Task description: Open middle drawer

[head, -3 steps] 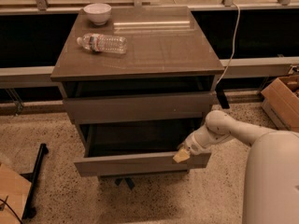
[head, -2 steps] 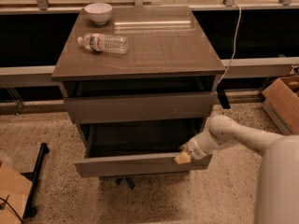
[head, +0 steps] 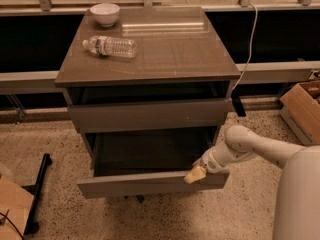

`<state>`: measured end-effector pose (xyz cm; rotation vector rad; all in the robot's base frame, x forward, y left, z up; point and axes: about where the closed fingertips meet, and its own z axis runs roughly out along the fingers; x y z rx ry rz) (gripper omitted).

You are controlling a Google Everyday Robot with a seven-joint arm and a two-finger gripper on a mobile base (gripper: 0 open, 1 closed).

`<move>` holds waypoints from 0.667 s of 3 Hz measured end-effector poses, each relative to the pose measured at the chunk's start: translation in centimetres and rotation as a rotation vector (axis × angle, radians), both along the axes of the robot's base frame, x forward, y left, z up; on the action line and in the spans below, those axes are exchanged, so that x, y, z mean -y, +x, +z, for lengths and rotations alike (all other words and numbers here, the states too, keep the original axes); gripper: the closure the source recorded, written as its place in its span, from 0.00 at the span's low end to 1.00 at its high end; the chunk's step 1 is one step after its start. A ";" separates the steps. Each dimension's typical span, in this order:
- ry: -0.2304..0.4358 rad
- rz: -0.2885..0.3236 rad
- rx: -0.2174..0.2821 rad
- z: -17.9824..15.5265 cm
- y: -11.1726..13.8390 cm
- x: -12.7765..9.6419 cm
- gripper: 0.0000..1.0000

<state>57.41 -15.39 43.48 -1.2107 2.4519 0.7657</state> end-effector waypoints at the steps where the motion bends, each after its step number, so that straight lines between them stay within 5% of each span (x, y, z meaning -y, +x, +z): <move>1: 0.018 -0.060 -0.031 -0.2 -3.4 1.1 0.00; 2: 0.032 -0.104 -0.042 0.1 -5.0 1.6 0.00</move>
Offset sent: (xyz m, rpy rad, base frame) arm -0.3777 -0.1294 -0.0143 0.1853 0.3350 -0.7134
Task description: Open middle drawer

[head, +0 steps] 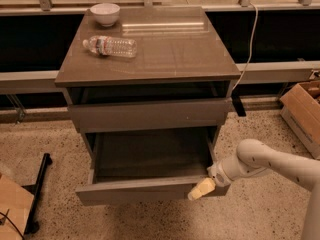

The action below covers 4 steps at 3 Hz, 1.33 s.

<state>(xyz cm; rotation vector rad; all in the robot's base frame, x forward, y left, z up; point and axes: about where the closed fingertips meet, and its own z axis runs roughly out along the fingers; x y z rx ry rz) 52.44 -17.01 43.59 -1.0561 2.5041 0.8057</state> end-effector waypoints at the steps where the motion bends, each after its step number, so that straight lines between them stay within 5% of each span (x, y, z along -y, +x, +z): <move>1: 0.000 0.000 0.000 0.0 0.0 0.0 0.00; 2: -0.060 0.077 -0.030 -0.5 0.3 -1.1 0.00; 3: -0.115 0.181 -0.124 -1.7 -0.7 -1.3 0.14; 4: -0.103 0.225 -0.204 -1.6 -2.8 -0.6 0.38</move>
Offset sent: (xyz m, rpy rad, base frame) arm 0.0149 0.0299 -0.0121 -0.2036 0.0949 0.2520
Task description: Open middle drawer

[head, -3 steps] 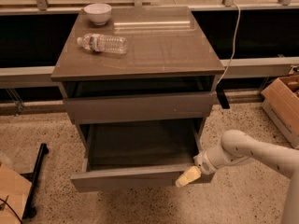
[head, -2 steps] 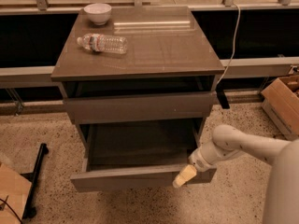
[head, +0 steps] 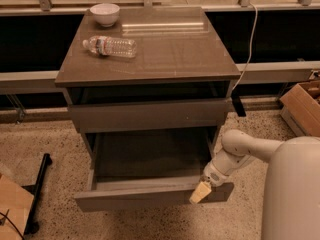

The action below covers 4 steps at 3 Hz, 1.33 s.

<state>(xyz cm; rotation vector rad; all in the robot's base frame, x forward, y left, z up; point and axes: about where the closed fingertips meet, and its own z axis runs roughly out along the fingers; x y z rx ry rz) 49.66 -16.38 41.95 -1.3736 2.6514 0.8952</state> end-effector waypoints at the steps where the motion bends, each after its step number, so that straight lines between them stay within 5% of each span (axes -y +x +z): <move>1: 0.000 0.000 0.000 0.0 0.0 0.0 0.61; 3: 0.046 -0.041 -0.028 0.2 -1.9 1.5 1.00; 4: 0.075 -0.071 -0.030 0.1 -3.3 2.4 0.84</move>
Offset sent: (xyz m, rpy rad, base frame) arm -0.0839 -0.0809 0.0140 0.1959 0.1173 -0.1813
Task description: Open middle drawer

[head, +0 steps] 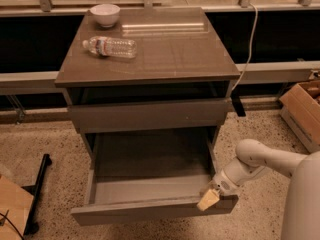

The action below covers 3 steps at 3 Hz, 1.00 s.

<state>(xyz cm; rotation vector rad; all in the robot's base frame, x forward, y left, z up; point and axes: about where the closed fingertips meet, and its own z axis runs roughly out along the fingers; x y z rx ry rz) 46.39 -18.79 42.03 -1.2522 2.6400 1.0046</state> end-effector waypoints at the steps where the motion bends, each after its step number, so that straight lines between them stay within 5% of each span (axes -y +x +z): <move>1: 0.000 0.000 0.000 0.0 0.1 -0.3 0.60; 3: 0.003 0.005 -0.007 -0.3 -0.2 -0.6 0.14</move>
Offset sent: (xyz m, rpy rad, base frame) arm 0.0006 0.0034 0.0000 0.0000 0.0000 0.0000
